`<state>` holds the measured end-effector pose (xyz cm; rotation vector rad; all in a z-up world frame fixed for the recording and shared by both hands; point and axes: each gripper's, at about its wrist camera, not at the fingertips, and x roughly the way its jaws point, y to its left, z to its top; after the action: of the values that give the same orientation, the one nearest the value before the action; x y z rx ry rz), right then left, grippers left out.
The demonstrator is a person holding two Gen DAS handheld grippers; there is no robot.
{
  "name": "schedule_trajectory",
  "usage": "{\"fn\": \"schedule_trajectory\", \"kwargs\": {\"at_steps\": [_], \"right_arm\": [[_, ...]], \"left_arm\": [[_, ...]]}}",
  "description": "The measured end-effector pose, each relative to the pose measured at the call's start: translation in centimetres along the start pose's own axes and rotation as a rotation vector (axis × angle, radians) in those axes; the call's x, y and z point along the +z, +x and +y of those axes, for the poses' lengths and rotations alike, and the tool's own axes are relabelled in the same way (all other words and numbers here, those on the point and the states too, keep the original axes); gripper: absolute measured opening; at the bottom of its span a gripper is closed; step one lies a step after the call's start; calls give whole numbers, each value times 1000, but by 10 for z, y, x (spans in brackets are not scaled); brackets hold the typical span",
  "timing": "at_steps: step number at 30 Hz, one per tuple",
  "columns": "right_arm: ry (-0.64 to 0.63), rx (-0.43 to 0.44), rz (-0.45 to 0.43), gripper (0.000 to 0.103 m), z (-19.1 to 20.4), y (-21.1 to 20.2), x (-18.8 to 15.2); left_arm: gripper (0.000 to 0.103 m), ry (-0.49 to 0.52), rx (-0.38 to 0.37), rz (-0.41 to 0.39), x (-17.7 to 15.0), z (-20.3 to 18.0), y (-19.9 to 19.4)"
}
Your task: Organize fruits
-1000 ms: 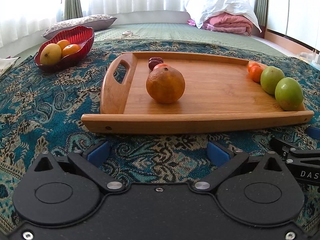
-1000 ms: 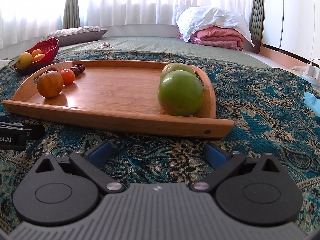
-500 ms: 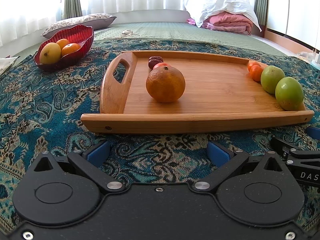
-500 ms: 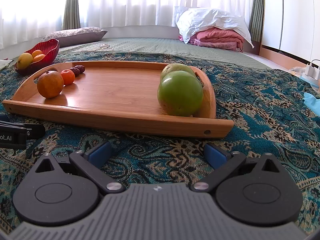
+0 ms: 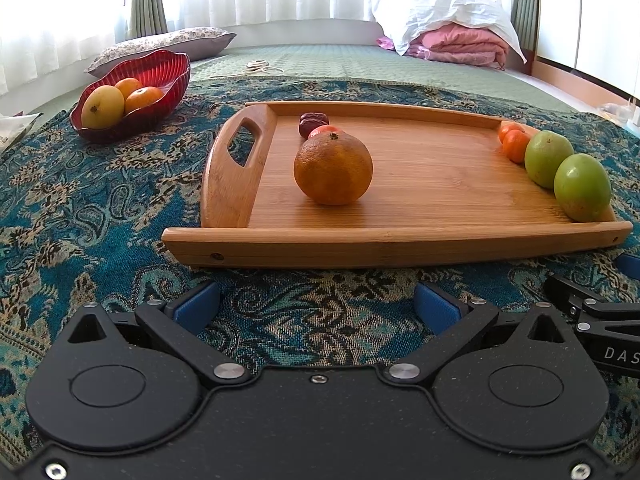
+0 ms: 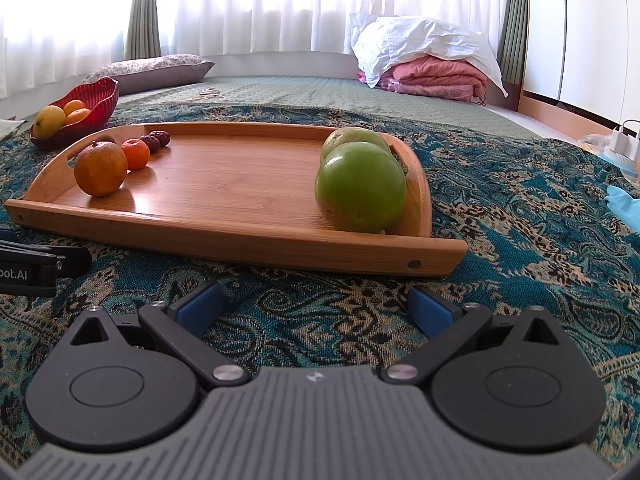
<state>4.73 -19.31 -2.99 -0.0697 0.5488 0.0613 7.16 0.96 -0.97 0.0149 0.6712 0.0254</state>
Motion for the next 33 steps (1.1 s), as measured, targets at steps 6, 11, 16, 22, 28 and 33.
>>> {"fn": "schedule_trajectory", "kwargs": {"at_steps": [6,11,16,22,28,33], "right_arm": [[0,0,0,103,0,0,0],[0,0,0,103,0,0,0],[-2,-2,-2,103,0,-1,0],[-3,-4,-3,103,0,-1,0],[-3,-5,-4,103,1,-1,0],[-3,-4,-4,103,1,-1,0]], "left_arm": [[103,-5,-2,1,0,0,1],[103,-7,-2,-2,0,0,2],[103,-7,-3,0,0,0,2],[103,-7,-3,-3,-1,1,1],[103,-7,-3,-4,-1,0,1],[103,-7,-3,-4,-1,1,1]]}}
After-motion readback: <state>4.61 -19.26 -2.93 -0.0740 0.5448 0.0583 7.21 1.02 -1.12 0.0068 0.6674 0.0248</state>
